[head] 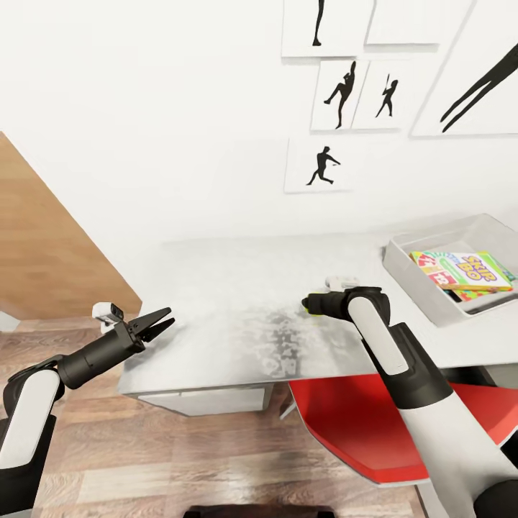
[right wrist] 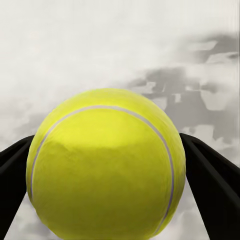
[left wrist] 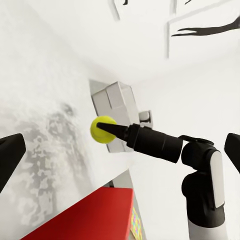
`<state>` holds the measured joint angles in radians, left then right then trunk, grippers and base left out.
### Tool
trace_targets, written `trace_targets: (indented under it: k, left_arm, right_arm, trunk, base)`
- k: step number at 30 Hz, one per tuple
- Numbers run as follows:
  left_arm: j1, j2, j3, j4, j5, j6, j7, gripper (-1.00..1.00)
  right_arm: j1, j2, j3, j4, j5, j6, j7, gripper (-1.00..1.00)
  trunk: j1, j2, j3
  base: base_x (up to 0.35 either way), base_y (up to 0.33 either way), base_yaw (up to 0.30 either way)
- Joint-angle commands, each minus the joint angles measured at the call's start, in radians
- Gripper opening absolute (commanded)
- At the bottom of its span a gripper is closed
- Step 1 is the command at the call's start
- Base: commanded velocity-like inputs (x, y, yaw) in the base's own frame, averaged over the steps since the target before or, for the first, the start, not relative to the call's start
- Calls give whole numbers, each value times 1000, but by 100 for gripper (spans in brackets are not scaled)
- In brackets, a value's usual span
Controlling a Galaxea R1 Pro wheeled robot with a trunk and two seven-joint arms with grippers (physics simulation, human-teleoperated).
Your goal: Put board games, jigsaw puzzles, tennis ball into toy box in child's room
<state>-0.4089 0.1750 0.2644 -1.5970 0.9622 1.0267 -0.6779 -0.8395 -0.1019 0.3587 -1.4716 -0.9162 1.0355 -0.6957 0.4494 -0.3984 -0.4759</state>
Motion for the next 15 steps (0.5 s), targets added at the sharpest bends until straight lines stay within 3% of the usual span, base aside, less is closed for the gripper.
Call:
trace_targets:
  k: [1, 15]
  left_arm:
    - [-1, 0, 1, 0, -4, 4, -5, 100]
    - [-1, -1, 2, 0, -4, 4, -5, 100]
  right_arm:
    - [-1, -1, 2, -2, -9, 2, -10, -100]
    - [-1, -9, -1, -45, -9, 5, -10, -100]
  trunk:
    - [1, -2, 0]
    - [1, -2, 23]
  base:
    - [0, 0, 0]
    - [0, 0, 0]
